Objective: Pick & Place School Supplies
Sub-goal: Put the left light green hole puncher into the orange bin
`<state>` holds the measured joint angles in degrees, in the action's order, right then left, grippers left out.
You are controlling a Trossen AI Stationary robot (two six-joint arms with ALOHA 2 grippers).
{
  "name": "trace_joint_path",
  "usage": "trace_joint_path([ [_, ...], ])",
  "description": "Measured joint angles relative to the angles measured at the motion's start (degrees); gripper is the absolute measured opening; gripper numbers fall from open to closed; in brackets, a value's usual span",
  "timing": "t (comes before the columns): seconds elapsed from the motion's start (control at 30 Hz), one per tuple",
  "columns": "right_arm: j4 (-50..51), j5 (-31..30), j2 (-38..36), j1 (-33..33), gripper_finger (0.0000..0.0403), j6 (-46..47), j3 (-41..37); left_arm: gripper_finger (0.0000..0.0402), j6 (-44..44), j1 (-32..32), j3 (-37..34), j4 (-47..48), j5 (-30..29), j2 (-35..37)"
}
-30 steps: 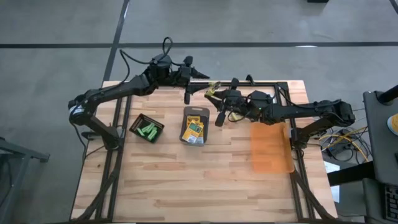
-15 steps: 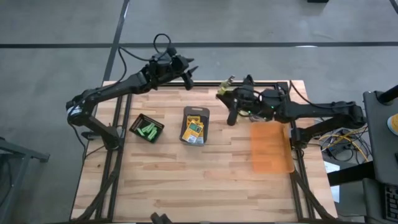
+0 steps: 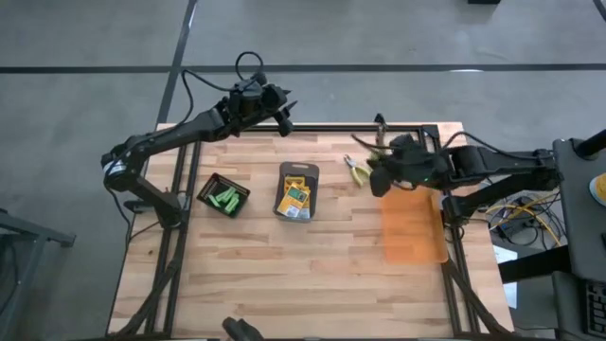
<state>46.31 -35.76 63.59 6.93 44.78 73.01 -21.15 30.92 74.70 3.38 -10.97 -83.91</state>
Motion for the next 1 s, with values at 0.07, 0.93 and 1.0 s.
trace_joint_path([
  [0.07, 12.0, 1.7, 2.0, 1.1, 0.0056, 9.5, 3.7, 0.0168, 0.0, 0.5, 0.0, 0.8, -3.1, -0.1],
  [0.93, 34.6, 40.5, 14.5, 3.3, 0.0056, 34.9, -3.3, 0.0168, 0.1, 2.6, -5.6, 1.3, -7.1, -0.1],
  [1.0, 30.7, 40.6, 11.8, 3.5, 0.0056, 35.6, -6.9, 0.0168, 0.1, 2.6, -5.6, 1.4, -7.1, -0.1],
])
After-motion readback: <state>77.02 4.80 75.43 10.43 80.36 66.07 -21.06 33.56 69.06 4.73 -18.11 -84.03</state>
